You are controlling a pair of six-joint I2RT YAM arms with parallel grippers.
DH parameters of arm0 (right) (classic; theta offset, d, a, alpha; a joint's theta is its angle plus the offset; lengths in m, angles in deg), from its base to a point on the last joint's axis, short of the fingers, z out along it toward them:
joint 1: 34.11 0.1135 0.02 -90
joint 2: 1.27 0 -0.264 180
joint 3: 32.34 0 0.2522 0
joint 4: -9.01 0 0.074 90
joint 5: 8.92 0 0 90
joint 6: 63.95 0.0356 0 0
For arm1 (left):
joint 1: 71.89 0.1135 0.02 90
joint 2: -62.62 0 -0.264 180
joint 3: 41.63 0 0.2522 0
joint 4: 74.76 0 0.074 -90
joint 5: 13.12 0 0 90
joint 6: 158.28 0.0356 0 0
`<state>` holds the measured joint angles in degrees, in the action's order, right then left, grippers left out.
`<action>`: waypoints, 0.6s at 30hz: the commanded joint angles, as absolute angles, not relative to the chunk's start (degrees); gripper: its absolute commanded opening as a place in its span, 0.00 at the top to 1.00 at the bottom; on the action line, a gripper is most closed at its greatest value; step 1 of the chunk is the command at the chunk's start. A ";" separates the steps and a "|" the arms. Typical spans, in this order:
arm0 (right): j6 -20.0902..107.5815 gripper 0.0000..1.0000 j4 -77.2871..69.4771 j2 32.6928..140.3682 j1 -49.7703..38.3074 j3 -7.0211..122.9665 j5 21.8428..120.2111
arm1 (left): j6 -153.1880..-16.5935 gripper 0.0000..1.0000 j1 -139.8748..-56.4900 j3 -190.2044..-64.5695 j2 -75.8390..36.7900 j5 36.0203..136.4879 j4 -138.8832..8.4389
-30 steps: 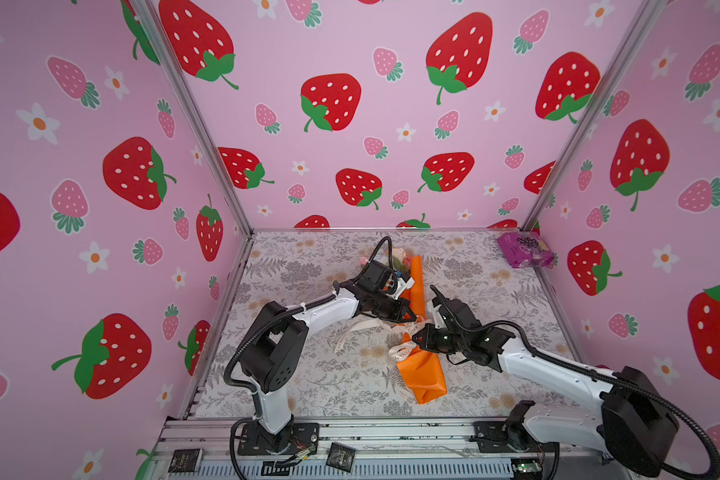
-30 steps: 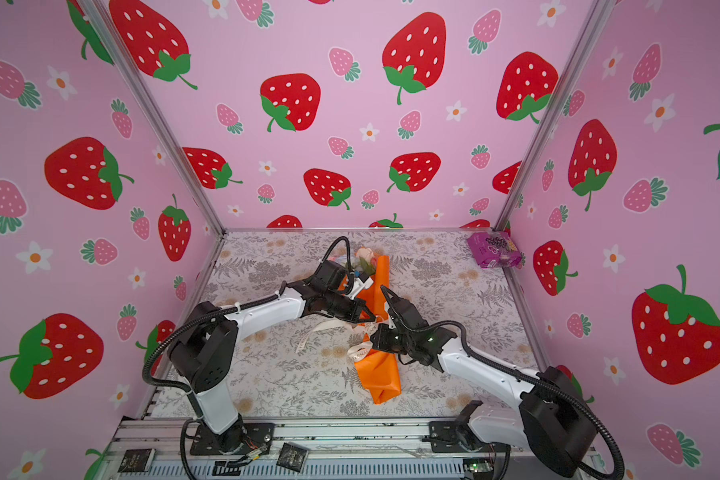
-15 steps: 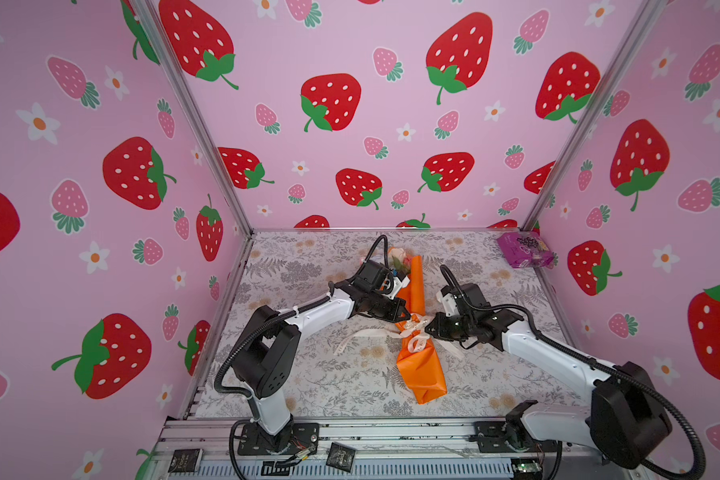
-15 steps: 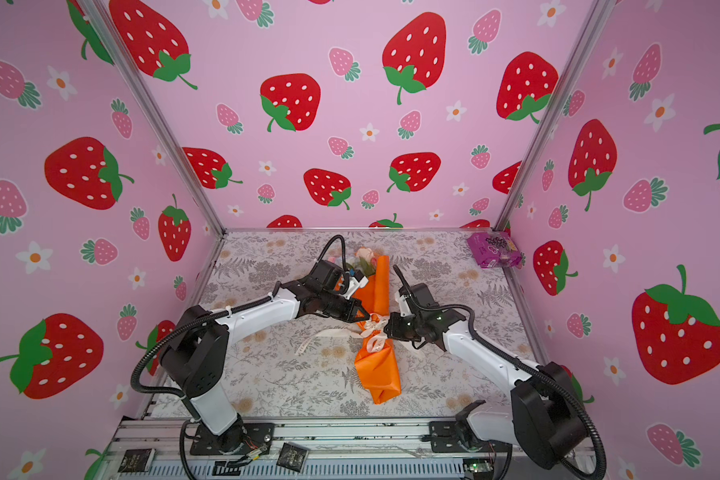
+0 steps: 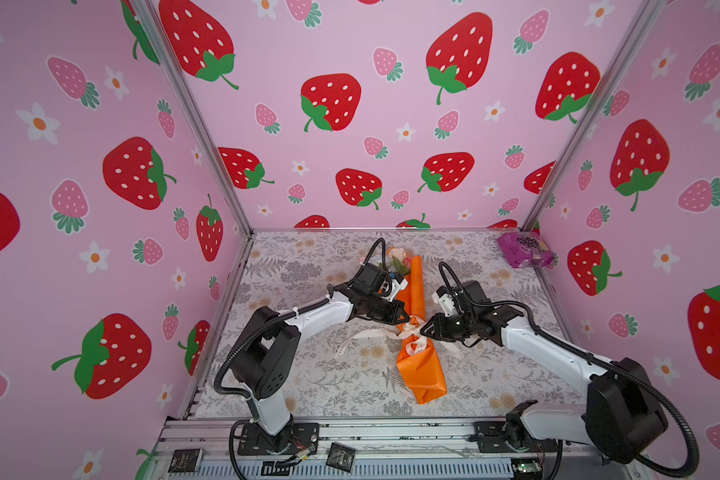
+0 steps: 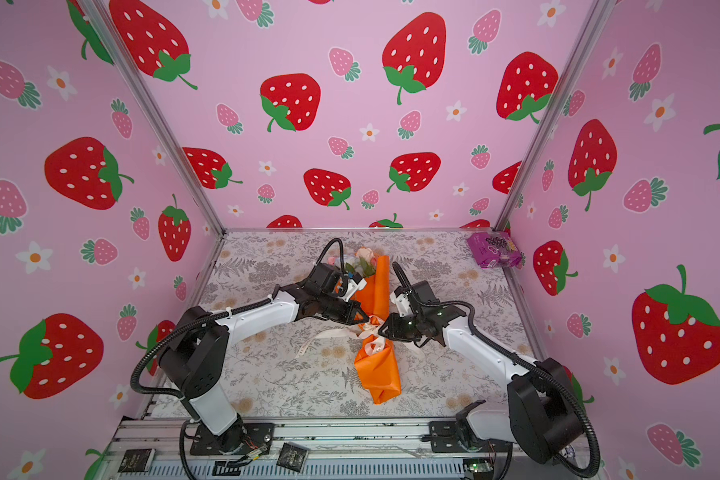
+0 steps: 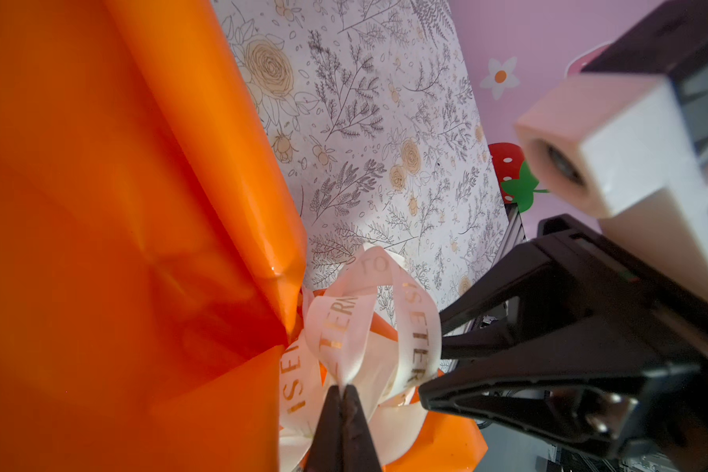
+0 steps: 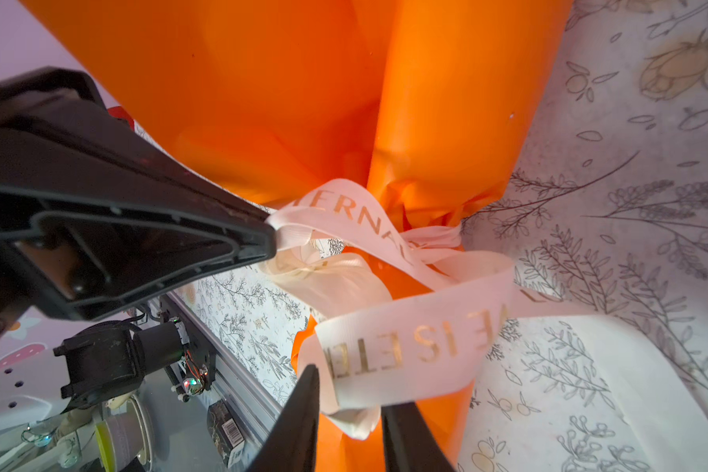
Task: Tie the bouquet of fake flowers
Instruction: 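Draw both grippers apart from the knot to tighten the bow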
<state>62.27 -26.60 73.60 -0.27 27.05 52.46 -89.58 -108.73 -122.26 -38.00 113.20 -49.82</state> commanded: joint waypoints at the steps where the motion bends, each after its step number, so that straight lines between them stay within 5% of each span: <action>1: 60.93 0.70 -28.73 72.41 -0.37 26.45 51.46 | -91.13 1.00 -108.45 -122.12 -36.26 114.57 -51.99; 10: 59.98 0.71 -28.67 74.14 -0.15 26.11 49.96 | -91.07 1.00 -108.41 -122.98 -36.45 114.33 -51.39; 15: 58.11 0.92 -33.06 74.13 -0.18 27.58 53.59 | -90.93 1.00 -108.46 -123.24 -35.88 113.91 -50.88; 18: 56.21 0.95 -37.76 74.23 -0.21 30.38 59.34 | -90.56 1.00 -108.24 -122.94 -34.89 112.80 -50.63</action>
